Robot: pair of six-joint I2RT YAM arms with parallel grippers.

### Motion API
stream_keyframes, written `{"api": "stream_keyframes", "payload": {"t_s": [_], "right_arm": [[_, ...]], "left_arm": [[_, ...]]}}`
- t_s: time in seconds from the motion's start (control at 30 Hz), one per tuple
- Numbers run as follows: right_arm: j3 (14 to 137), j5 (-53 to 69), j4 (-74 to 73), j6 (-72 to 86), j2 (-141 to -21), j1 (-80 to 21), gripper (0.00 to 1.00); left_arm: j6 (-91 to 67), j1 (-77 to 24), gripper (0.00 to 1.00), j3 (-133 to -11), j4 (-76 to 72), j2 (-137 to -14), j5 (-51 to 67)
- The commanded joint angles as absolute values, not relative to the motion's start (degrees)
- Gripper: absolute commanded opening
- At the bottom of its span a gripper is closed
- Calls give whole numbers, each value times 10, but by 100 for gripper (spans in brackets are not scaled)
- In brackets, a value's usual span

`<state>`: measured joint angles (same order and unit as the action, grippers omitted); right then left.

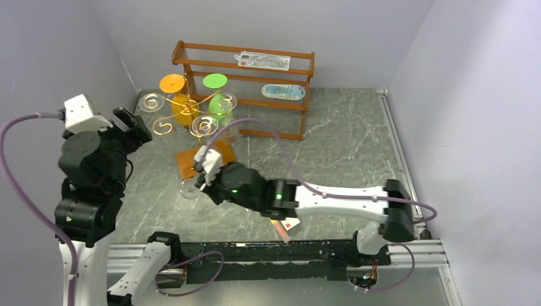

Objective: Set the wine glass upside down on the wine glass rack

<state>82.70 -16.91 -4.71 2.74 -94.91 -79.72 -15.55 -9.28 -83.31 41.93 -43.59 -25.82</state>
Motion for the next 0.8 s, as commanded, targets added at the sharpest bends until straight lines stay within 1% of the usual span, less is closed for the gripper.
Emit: {"api": "stream_keyframes", "payload": {"t_s": [0.0,0.13,0.23,0.4,0.47,0.57,0.77], "right_arm": [[735,-147,111,15,-860,-798,0],[689,-146,175,9,-831,-798,0],[662,-150,228,11,-818,-798,0],[626,-168,282,14,-809,-797,0],[615,-170,299,8,-810,-798,0],[584,-174,361,-8,-809,-797,0],[566,-176,419,-34,-806,-798,0]], "left_arm": [[-247,-98,86,-779,480,-404,-240],[-318,-98,89,-744,522,-377,-222],[-389,-98,96,-719,567,-355,-235],[-483,-98,96,-670,597,-307,-225],[-495,-98,93,-657,583,-295,-189],[-545,-98,84,-630,585,-287,-125],[-653,-98,73,-533,540,-250,-12]]}}
